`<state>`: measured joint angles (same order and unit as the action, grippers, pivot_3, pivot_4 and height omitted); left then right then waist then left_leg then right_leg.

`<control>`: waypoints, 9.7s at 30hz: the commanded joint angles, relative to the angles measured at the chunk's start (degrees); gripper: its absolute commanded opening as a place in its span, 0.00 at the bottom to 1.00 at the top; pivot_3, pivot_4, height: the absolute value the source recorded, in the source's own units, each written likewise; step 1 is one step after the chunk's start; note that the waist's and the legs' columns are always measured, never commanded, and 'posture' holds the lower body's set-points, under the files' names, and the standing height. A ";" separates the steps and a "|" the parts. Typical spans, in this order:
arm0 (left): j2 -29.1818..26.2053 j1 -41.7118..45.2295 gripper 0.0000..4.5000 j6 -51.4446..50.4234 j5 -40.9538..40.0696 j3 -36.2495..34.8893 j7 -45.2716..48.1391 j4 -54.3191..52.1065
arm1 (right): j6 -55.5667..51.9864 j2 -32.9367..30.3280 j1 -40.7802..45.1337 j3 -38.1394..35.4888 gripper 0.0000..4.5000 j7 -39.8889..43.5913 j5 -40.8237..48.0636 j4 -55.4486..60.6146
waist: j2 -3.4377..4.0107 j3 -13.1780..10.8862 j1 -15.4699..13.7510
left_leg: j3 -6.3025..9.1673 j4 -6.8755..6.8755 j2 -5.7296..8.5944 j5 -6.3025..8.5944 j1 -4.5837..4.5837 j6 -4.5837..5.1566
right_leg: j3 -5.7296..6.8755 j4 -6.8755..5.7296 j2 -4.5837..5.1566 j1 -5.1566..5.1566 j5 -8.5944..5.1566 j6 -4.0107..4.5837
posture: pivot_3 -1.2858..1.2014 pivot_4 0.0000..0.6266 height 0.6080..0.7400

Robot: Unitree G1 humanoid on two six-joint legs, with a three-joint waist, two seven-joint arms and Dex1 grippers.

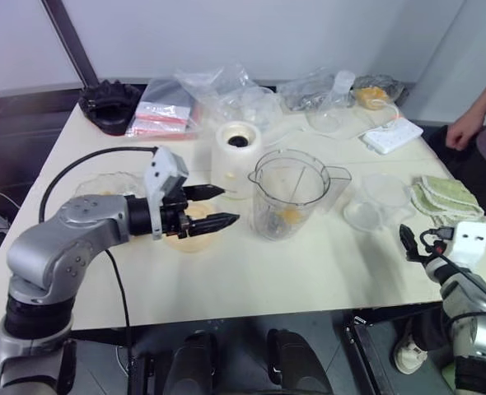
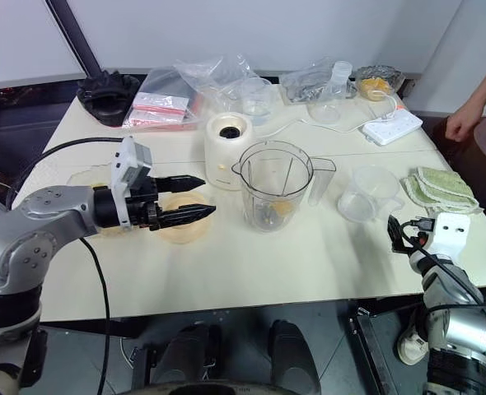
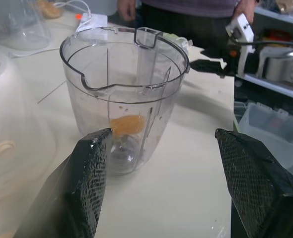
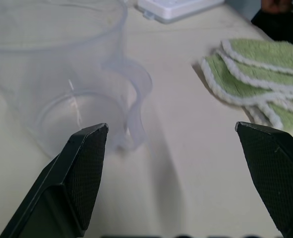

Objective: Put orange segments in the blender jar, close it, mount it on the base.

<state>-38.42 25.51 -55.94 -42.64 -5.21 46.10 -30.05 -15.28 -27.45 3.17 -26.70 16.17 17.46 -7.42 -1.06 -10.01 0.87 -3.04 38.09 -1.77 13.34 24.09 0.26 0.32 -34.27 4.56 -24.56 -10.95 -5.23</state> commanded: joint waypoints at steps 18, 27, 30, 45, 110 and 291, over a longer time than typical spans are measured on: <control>-1.96 1.21 0.76 1.00 -1.88 0.78 -3.27 -2.55 | 18.24 -2.02 14.73 2.87 0.95 -5.23 -7.95 -28.39 | 0.02 -0.02 0.21 | -0.04 -0.05 0.04 -0.01 0.01 0.01 | -0.02 0.02 -0.01 0.00 0.00 -0.01 | 0.52 0.24 1.00; -2.74 1.03 0.76 1.33 -2.02 0.89 -3.82 -2.78 | 25.39 -2.64 21.69 4.31 0.95 -5.32 -8.81 -41.76 | 0.02 -0.02 0.31 | -0.04 -0.05 0.05 -0.01 0.01 0.01 | -0.02 0.02 -0.02 0.00 -0.01 -0.01 | 0.52 0.24 1.00; -3.09 1.04 0.76 1.53 -1.85 0.86 -3.96 -2.76 | 27.47 -3.06 24.09 4.91 0.95 -6.72 -9.85 -46.33 | 0.01 -0.02 0.40 | -0.04 -0.05 0.05 -0.01 0.01 0.01 | -0.03 0.02 -0.02 0.00 0.00 -0.01 | 0.52 0.24 1.00; -6.20 -1.14 0.78 1.28 -3.94 -0.59 -3.94 -3.78 | 33.12 -3.80 30.05 6.89 0.31 -8.85 -10.68 -57.18 | 0.00 -0.04 0.26 | -0.03 -0.09 0.06 -0.01 0.00 0.01 | -0.05 0.04 -0.03 0.01 -0.01 -0.02 | 0.52 0.24 1.00; -9.17 1.50 0.78 4.12 -4.31 -2.92 0.65 4.59 | 38.30 -21.52 52.46 30.75 0.02 20.71 -33.07 -17.38 | 0.30 -0.65 0.13 | -0.25 -0.21 0.06 -0.02 0.34 0.00 | -0.10 0.03 0.01 -0.44 -0.03 -0.07 | 0.52 0.24 1.00; -3.01 1.42 0.78 4.51 -2.05 4.11 0.55 4.30 | 20.23 0.17 14.30 4.37 0.98 -12.86 -7.76 -23.07 | 0.23 -0.61 1.60 | 0.04 -0.19 0.03 -0.02 -0.17 -0.03 | -0.19 0.01 -0.04 0.04 -0.04 -0.07 | 0.52 0.24 1.00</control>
<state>-41.51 26.70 -52.22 -44.85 -0.67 46.88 -24.47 5.30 -26.26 16.82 -21.17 2.33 8.54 -31.34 -0.82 -10.62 2.47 -3.00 37.90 -1.74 13.31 23.93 0.23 0.14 -34.26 4.52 -24.53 -11.00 -5.31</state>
